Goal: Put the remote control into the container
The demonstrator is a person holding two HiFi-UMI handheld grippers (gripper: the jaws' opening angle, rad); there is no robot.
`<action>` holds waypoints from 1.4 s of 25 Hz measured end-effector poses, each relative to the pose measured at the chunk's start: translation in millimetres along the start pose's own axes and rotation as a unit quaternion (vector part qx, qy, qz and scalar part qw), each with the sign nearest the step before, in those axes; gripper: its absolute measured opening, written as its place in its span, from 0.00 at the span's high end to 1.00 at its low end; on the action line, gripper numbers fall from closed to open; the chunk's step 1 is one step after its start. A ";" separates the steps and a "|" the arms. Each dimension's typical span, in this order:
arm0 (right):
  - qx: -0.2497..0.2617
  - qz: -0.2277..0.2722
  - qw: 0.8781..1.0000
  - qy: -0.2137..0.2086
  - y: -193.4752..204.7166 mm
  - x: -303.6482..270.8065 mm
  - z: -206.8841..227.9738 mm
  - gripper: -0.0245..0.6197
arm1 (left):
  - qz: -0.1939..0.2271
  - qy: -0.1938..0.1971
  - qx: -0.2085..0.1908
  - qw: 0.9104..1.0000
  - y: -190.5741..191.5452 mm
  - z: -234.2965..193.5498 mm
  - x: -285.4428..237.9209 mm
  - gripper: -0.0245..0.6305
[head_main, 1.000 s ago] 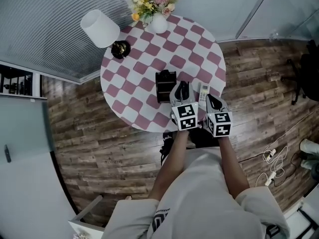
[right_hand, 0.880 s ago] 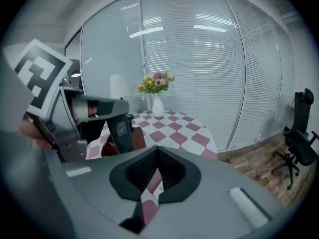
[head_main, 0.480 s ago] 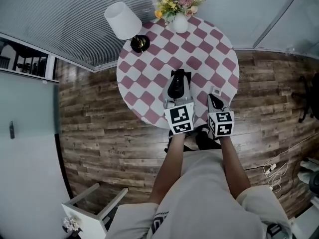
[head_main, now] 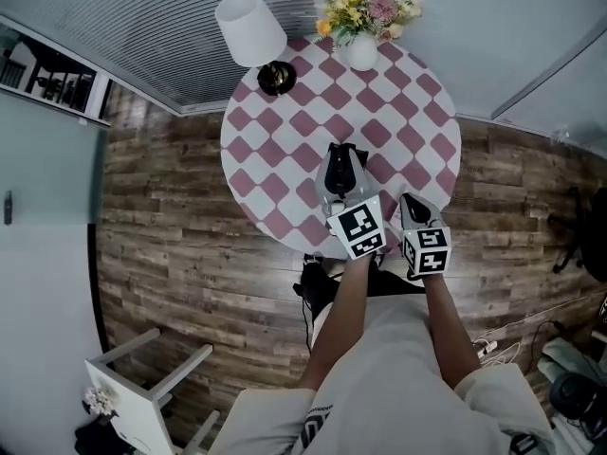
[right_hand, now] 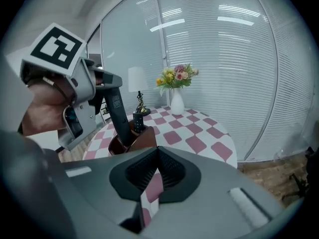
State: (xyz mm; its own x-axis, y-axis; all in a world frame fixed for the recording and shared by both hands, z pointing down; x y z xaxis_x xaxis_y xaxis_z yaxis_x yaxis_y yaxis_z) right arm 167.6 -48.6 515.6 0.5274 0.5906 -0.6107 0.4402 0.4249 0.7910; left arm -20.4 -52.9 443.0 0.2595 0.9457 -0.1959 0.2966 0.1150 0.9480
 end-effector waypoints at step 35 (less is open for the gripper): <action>0.040 -0.020 0.997 -0.064 12.6 -25.2 11.4 0.96 | 0.007 -0.183 0.074 0.980 37.5 -3.8 5.8 0.75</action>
State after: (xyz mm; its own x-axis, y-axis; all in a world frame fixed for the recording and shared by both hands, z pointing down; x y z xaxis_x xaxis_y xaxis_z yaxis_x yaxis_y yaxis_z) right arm 168.1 -65.9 540.6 0.5941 0.4793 -0.6460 0.5166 0.3882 0.7632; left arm -11.3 -41.9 478.3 0.5690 0.7713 -0.2853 0.4140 0.0311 0.9098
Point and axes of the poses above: the fingertips, and each gripper's own axes: x backward along the fingers, z to its right, y out of its underside, the point moved 9 cm from there along x, backward along the fingers, and after that the axes turned 10 degrees about x, right-handed, at the moved point
